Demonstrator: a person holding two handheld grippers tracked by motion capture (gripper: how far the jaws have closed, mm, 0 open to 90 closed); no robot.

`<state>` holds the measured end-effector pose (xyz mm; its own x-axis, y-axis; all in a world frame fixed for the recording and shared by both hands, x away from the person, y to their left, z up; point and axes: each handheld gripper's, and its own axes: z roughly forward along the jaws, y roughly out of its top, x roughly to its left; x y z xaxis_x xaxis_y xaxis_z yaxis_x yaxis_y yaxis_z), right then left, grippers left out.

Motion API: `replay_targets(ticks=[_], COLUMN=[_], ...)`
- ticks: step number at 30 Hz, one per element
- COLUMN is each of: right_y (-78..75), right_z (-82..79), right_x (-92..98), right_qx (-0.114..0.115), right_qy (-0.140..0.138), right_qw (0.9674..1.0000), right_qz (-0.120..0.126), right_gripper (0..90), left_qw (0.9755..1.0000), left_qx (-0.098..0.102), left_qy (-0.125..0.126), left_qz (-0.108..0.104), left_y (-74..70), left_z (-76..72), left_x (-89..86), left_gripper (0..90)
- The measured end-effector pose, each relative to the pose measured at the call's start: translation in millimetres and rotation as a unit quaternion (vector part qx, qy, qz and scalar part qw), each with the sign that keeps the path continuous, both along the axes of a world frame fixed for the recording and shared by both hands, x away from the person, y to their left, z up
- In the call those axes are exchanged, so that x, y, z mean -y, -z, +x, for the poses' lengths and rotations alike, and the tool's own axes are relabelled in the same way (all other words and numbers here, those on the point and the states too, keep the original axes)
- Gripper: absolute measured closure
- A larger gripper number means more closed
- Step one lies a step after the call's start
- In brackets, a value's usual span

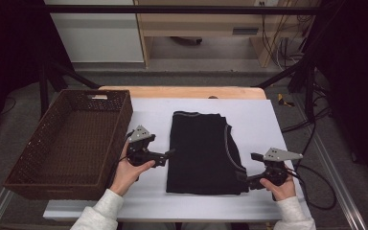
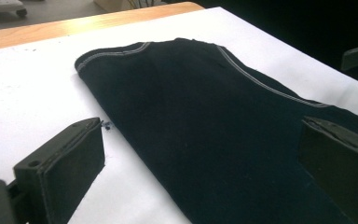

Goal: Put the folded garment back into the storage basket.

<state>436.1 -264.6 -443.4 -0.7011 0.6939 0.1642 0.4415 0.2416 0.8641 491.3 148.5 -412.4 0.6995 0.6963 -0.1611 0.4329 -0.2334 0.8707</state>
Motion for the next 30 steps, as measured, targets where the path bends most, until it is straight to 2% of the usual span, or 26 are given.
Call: replay_targets(ticks=[5,11,17,19,26,30], right_y=[0.5,0.6,0.5,0.8,1.5,1.9], right_z=[0.1,0.4,0.3,0.4,0.7,0.8], right_x=[-0.5,-0.5,-0.4,-0.6,-1.2,-1.4], right_qx=[0.0,0.001,0.001,0.001,0.0,-0.001], right_qy=[0.0,-0.001,0.0,0.0,-0.001,-0.001], right_qw=[1.0,1.0,1.0,1.0,1.0,1.0], right_qz=[-0.003,-0.003,-0.002,-0.004,-0.005,-0.006], right_gripper=[0.3,0.3,0.3,0.3,0.3,0.3], left_qw=[1.0,0.9998,0.9997,0.9994,0.9993,0.9989], left_qx=[0.0,0.006,0.008,0.006,0.006,0.005], left_qy=[-0.006,-0.005,-0.009,-0.012,-0.016,-0.02], left_qz=[0.0,0.017,0.023,0.032,0.034,0.043], left_y=[-2.1,-4.0,-4.5,-4.7,-6.2,-6.6], left_z=[8.7,17.1,23.4,27.9,37.6,44.8], left_x=[3.7,13.2,17.9,20.2,25.2,28.8], left_gripper=[0.9,0.9,1.2,1.1,1.2,1.2])
